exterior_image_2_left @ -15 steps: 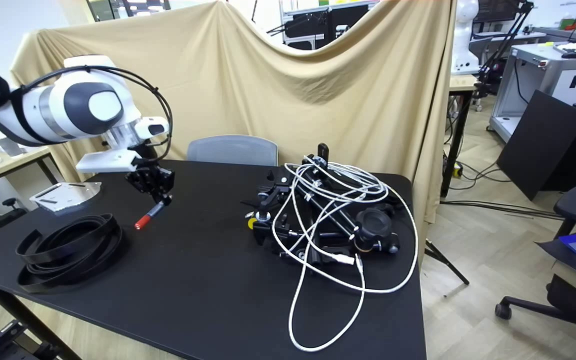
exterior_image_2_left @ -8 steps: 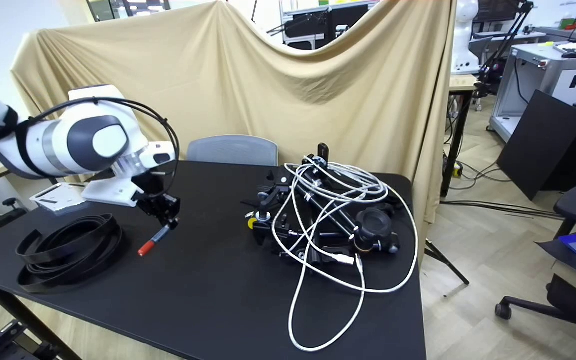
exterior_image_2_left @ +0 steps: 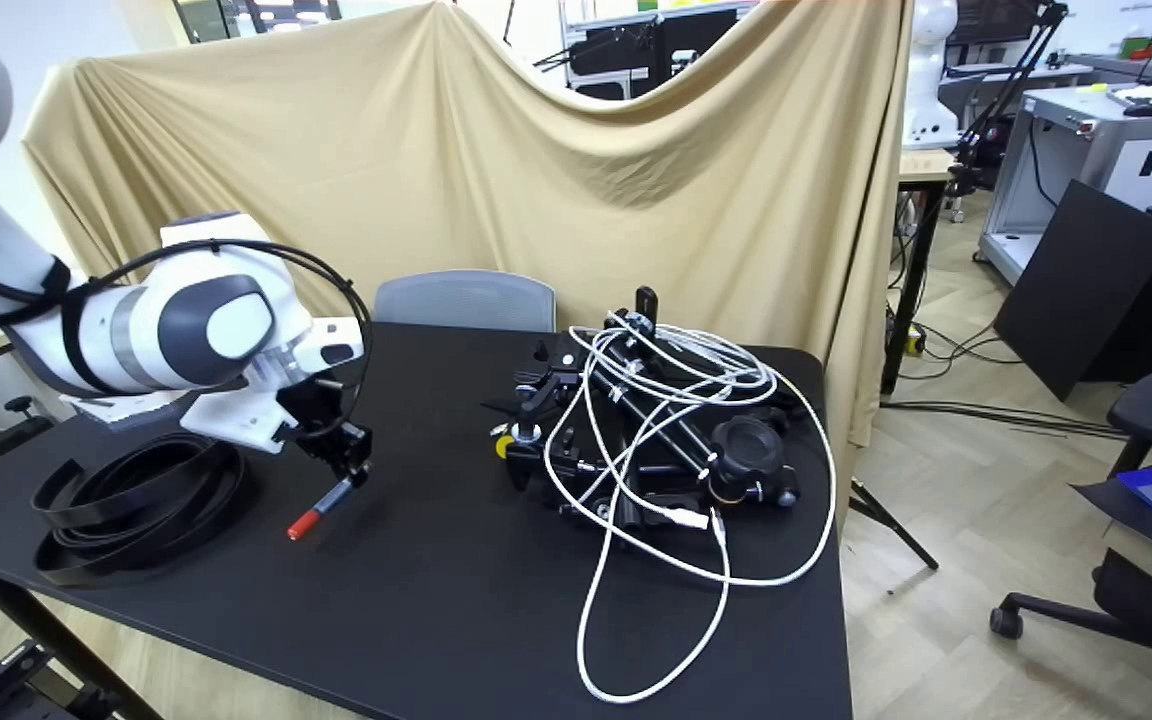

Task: Move the marker to the right

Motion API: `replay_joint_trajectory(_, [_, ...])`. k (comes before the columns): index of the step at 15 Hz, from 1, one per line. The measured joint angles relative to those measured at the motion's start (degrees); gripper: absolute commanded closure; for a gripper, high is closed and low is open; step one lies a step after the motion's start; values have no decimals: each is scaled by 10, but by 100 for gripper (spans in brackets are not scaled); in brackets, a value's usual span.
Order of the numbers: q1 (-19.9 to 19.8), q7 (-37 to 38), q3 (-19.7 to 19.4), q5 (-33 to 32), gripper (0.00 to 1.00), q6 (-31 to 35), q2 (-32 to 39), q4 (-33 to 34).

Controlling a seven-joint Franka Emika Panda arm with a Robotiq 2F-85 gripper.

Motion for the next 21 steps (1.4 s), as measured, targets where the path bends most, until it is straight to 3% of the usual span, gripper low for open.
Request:
replay_joint_trajectory(7, [34,28,-32,6,95,29,31,0])
replay_joint_trajectory(8, [35,28,-33,8,53,31,35,0])
replay_joint_trajectory(9, [36,28,-34,12,53,31,39,0])
replay_joint_trajectory(17, [39,28,-33,37,0,32,38,0])
replay_joint_trajectory(21, [47,29,-33,40,0,28,7,-2])
